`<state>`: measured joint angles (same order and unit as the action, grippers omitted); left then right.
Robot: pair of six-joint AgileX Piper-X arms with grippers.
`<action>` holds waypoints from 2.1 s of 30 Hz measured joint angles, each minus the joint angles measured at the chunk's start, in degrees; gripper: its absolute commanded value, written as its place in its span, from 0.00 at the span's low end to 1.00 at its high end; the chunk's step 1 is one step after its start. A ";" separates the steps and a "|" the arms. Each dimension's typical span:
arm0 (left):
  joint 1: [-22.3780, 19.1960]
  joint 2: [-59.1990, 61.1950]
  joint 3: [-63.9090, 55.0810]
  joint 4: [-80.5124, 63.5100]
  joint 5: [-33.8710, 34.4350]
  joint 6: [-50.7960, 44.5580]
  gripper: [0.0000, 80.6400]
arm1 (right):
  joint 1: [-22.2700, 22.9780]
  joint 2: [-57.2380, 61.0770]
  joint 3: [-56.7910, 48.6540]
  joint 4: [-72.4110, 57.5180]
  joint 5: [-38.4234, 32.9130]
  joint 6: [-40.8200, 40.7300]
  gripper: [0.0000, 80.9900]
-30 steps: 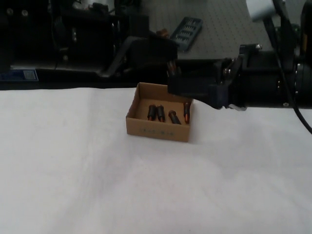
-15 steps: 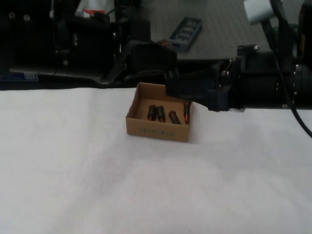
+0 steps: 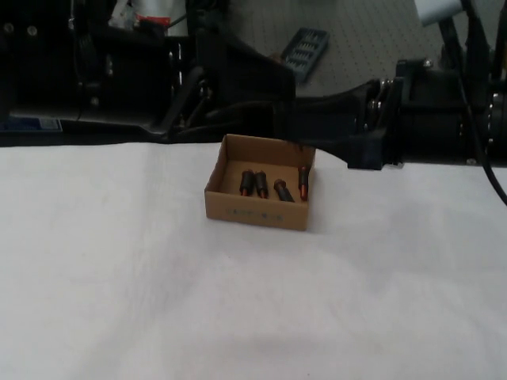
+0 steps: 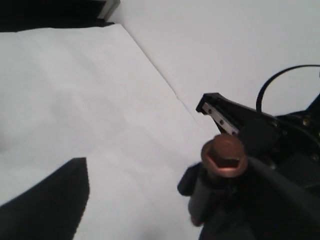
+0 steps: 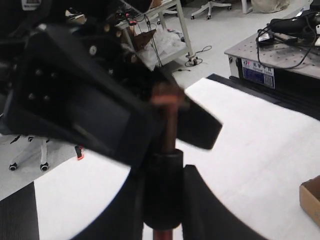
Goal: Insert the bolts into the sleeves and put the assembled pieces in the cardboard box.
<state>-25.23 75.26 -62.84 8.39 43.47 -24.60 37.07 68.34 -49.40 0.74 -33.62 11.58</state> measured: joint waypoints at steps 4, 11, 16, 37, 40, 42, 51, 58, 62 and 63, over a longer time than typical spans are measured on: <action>-0.23 0.00 0.21 -0.02 0.91 0.00 0.72 | 0.04 0.00 -0.04 -0.09 -0.05 -0.08 0.02; -0.42 0.00 0.44 -2.64 2.95 -3.03 0.72 | 0.04 0.00 -0.45 -0.74 -0.05 -0.08 0.02; -0.41 0.00 0.44 -3.52 4.05 -3.88 0.72 | 0.04 0.00 -0.45 -0.22 -0.05 -0.08 0.02; 8.95 -13.63 0.52 18.03 -6.09 3.38 0.69 | -3.69 17.07 -9.98 6.23 5.07 -1.78 0.02; 8.94 -17.45 0.52 26.92 -13.03 9.10 0.69 | -4.85 24.69 -15.13 6.88 5.36 -1.78 0.02; 8.94 -20.11 0.52 31.73 -17.52 11.77 0.69 | -5.73 29.71 -24.08 9.08 6.56 -1.78 0.02; 8.94 -26.45 0.52 42.01 -23.59 14.13 0.69 | -8.93 51.92 -47.99 25.44 9.14 2.96 0.02; 8.94 -26.43 0.52 42.89 -23.88 14.13 0.69 | -9.20 60.58 -53.06 31.21 9.28 6.44 0.02; 8.94 -26.43 0.52 42.89 -24.01 14.13 0.69 | -9.20 62.96 -53.20 32.32 9.37 6.78 0.00; 8.94 -26.43 0.52 42.89 -24.01 14.13 0.69 | -9.20 63.15 -53.25 32.30 9.37 6.78 0.04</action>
<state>-16.29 48.84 -62.32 51.27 19.47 -10.46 27.87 131.49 -102.65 33.04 -24.25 18.37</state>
